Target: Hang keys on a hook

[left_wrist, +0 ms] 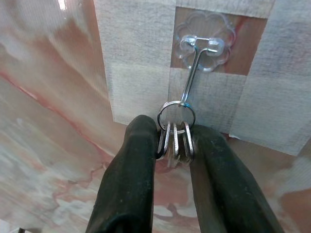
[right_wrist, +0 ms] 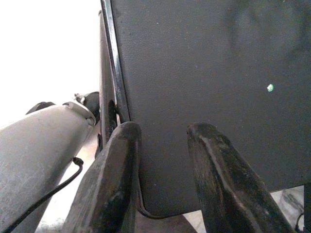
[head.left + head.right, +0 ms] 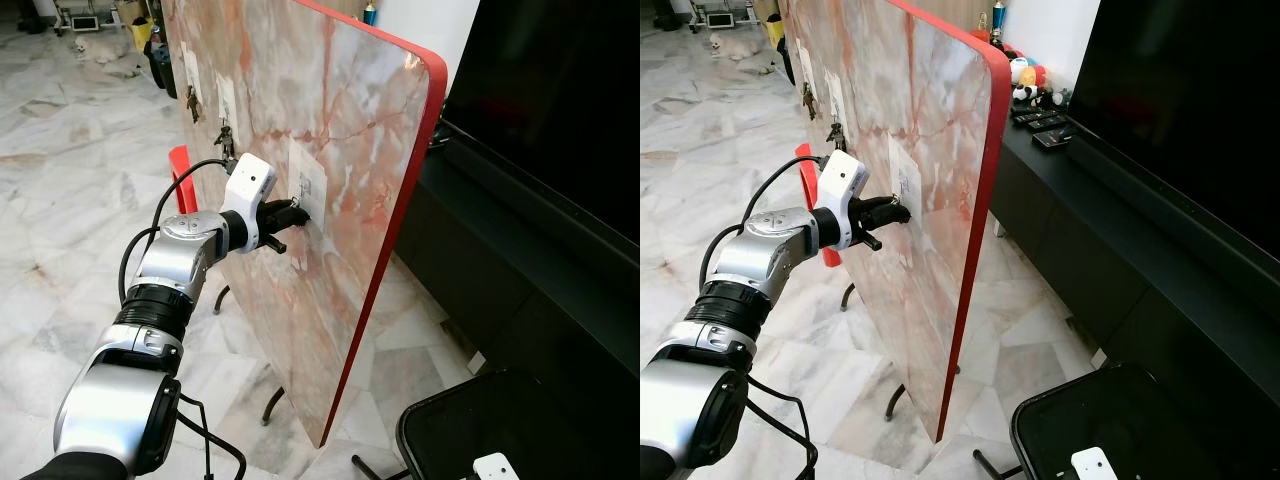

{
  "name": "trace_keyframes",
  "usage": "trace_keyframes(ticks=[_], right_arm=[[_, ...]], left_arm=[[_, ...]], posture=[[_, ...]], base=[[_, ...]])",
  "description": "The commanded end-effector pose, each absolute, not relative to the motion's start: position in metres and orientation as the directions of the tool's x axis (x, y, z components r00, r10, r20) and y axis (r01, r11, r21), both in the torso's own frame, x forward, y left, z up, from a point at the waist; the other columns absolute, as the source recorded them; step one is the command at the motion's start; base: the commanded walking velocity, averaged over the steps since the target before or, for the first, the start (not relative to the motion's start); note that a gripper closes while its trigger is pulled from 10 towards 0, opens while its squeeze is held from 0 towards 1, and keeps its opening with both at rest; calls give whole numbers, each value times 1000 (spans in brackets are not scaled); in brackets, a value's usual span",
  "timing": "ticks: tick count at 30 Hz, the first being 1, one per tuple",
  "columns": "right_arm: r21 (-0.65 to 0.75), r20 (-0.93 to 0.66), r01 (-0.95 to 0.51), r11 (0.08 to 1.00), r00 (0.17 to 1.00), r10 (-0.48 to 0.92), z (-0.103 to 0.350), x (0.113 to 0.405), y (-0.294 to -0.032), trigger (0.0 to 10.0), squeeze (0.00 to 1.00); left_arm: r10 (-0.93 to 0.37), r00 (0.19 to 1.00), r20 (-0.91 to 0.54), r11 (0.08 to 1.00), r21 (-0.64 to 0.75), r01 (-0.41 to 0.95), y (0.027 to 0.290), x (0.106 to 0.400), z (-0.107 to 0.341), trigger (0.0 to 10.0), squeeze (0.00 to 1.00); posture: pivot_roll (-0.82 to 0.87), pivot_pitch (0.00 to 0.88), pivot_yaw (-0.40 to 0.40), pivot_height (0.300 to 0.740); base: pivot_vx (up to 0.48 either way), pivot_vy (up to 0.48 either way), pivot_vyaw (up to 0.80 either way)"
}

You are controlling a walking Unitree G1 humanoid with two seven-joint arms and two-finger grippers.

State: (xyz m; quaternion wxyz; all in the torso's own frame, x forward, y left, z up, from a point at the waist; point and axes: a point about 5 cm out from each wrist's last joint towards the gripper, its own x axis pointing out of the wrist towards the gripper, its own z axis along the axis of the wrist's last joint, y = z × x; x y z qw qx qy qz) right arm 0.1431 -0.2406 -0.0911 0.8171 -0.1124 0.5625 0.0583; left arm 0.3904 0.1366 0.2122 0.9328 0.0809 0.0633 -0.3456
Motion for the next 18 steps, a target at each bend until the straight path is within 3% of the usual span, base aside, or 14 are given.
trace_keyframes(ticks=[1,12,18], right_arm=[[-122,-931,-215,969,362,-37,-90,144,-243,10000,0],[-124,-932,-218,968,361,-38,-90,143,-243,10000,0],[-124,-932,-221,967,360,-37,-90,143,-243,10000,0]], left_arm=[[-675,731,-104,716,147,682,124,389,229,10000,1000],[-767,631,-116,609,175,773,118,371,221,10000,1000],[-765,629,-135,603,191,774,122,363,217,10000,1000]], posture=[[90,0,-79,737],[96,0,-85,737],[97,0,-87,737]], base=[[0,0,0],[0,0,0],[0,0,0]])
